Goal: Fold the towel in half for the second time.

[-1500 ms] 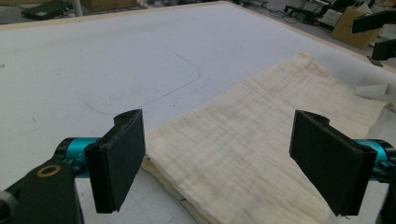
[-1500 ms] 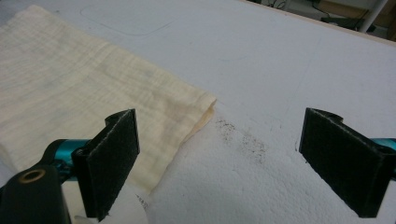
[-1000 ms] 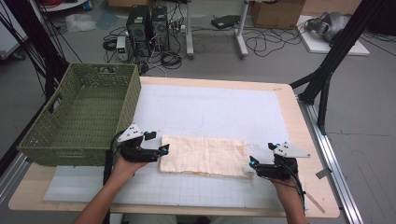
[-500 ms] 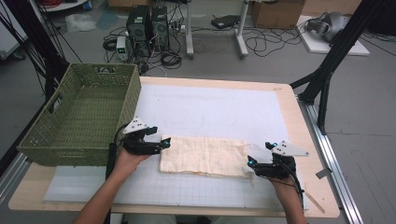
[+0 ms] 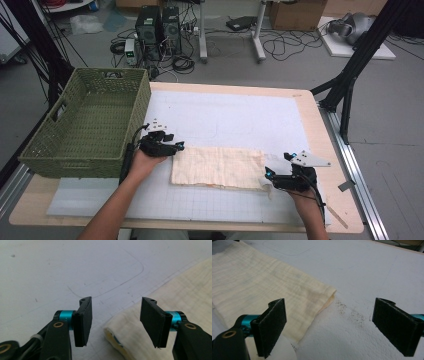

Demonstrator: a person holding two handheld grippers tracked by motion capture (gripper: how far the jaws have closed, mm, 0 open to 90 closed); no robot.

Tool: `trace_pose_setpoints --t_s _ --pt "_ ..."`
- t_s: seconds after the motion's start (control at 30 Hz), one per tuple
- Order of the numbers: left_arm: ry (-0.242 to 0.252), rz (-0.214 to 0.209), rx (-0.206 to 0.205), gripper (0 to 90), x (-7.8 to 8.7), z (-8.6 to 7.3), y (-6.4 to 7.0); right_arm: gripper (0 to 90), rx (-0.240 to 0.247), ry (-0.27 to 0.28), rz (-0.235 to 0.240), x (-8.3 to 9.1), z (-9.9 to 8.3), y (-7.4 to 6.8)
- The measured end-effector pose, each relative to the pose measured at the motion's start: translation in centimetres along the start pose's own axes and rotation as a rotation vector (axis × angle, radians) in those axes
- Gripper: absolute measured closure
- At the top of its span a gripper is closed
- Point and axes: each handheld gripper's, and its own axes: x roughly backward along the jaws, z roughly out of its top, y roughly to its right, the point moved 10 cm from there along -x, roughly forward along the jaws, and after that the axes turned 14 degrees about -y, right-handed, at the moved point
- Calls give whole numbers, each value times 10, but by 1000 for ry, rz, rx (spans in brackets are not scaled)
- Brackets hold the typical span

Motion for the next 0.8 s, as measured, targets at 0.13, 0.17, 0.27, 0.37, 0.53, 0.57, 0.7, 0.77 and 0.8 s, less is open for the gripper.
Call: trace_pose_setpoints --t_s 0.13,0.17,0.27,0.37,0.53,0.57,0.7,0.77,0.8 --pt "-49 8 -37 484 -7 -6 1 115 1 -4 2 -1 -1 0" --pt "-57 7 -46 495 -9 -7 3 115 -1 -9 3 -1 -2 0" --pt "-92 22 -88 521 -12 -11 5 115 -1 -8 3 -1 -1 0" --pt "-95 31 -113 561 -12 -12 7 115 -1 -10 3 -1 -1 -1" --pt "-89 22 -132 658 -12 -13 10 115 4 -17 6 -2 -2 -1" --pt "-85 19 -127 680 -12 -13 11 115 4 -21 7 -3 -3 -2" --pt "-58 -10 -115 806 -12 -15 12 115 10 -27 4 -4 -3 -2" --pt "-53 -13 -115 821 -12 -14 13 115 5 -29 11 -5 -3 -2" --pt "-53 -14 -113 824 -12 -15 13 115 4 -35 16 -6 -3 -2"
